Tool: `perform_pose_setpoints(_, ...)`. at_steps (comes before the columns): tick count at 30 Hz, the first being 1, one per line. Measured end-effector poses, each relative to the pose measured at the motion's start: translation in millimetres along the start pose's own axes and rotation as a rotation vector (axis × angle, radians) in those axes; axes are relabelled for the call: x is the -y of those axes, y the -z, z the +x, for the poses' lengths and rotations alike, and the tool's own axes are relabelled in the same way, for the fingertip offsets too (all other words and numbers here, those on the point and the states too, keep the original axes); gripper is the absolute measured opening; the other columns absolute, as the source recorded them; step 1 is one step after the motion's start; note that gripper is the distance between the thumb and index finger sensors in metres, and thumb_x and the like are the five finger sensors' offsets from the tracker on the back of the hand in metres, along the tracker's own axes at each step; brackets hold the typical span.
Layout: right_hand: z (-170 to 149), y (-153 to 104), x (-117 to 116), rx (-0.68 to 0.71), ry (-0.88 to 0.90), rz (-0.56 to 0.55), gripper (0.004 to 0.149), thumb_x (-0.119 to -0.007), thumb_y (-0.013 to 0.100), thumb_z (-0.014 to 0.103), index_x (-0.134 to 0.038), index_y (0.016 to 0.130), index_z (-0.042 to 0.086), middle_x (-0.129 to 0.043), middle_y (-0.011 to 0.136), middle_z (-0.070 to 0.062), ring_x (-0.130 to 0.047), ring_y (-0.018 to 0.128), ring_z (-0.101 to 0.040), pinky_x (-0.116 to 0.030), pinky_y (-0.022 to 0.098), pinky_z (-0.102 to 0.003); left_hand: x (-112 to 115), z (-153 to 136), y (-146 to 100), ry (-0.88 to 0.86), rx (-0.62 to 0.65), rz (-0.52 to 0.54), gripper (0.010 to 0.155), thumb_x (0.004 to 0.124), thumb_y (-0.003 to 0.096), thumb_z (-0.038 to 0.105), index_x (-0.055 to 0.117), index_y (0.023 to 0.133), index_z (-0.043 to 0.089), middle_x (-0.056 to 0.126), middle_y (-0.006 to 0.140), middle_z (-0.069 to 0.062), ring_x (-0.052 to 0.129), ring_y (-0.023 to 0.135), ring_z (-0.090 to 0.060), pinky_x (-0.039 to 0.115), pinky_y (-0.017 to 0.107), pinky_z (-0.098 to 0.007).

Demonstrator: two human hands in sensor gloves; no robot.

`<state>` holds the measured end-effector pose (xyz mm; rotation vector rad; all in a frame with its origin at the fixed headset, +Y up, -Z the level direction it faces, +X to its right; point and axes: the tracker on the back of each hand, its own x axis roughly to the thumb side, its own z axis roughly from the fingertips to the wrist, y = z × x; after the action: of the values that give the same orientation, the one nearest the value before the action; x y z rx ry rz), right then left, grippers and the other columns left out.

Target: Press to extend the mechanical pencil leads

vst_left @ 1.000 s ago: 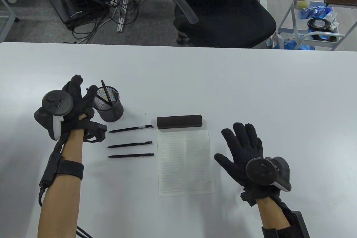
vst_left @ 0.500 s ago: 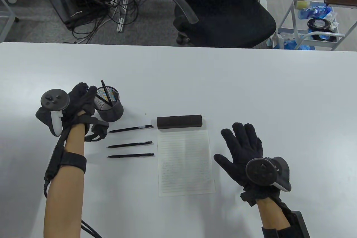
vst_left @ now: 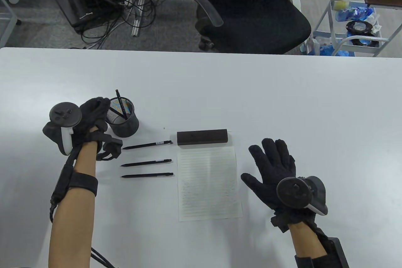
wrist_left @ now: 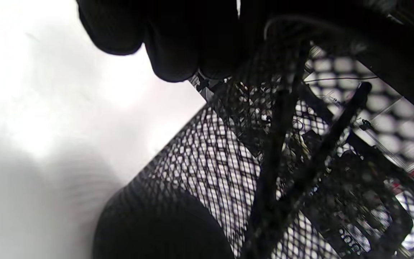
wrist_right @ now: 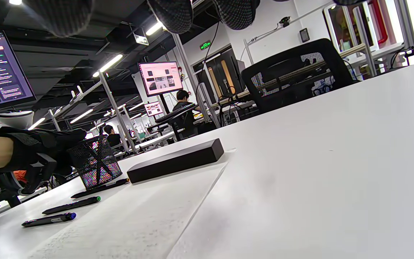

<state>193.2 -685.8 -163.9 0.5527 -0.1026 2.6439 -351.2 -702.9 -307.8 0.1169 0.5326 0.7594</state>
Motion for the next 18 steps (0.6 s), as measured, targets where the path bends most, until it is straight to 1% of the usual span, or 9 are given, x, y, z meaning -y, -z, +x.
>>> perform_pose_setpoints(2,-0.2,0.1,0.2,-0.001,0.000,0.000,0.080,-0.056,0.057,0.063,-0.038,0.121,0.020,-0.033,0.123,-0.035,-0.020,0.105,-0.065,-0.037,0.063,-0.084,-4.5,1.6,0.1,-0.009,0.008,0.017,0.045,0.078,0.0481,0.062,0.089,0.086,0.040,0.086,0.099,0.006,0.090,0.091,-0.022,0.076,0.067,-0.049)
perform_pose_setpoints(5,-0.4,0.2,0.3,-0.002,0.002,-0.001,0.080,-0.056,0.057,0.063,-0.038,0.121,0.020,-0.033,0.123,-0.035,-0.020,0.105,-0.065,-0.037,0.063,-0.084,-12.0,4.4,-0.9,-0.032,0.015,0.035,0.047,0.077,0.0483,0.061,0.087,0.088,0.039,0.085,0.100,0.007,0.090,0.092,-0.021,0.077,0.068,-0.049)
perform_pose_setpoints(10,0.0,0.2,0.3,0.000,0.003,-0.002,0.080,-0.056,0.057,0.063,-0.038,0.121,0.020,-0.033,0.123,-0.035,-0.020,0.105,-0.065,-0.037,0.063,-0.084,-33.7,7.4,-5.9,-0.112,0.028,0.077,0.048,0.076,0.0492,0.059,0.085,0.092,0.039,0.084,0.101,0.007,0.089,0.093,-0.021,0.076,0.068,-0.049)
perform_pose_setpoints(16,1.0,0.1,0.3,0.009,0.005,-0.007,0.080,-0.056,0.056,0.063,-0.038,0.121,0.020,-0.033,0.123,-0.035,-0.020,0.105,-0.065,-0.037,0.063,-0.084,-65.2,7.1,-25.9,-0.265,0.051,0.125,0.049,0.073,0.0509,0.058,0.081,0.096,0.040,0.088,0.099,0.008,0.092,0.092,-0.024,0.079,0.066,-0.049)
perform_pose_setpoints(18,1.6,-0.1,0.1,0.014,0.006,-0.008,0.080,-0.056,0.057,0.063,-0.038,0.121,0.020,-0.033,0.123,-0.035,-0.020,0.105,-0.065,-0.037,0.063,-0.084,-69.9,6.6,-35.3,-0.343,0.060,0.132,0.049,0.071,0.0522,0.057,0.077,0.098,0.040,0.089,0.099,0.009,0.094,0.092,-0.023,0.081,0.065,-0.048)
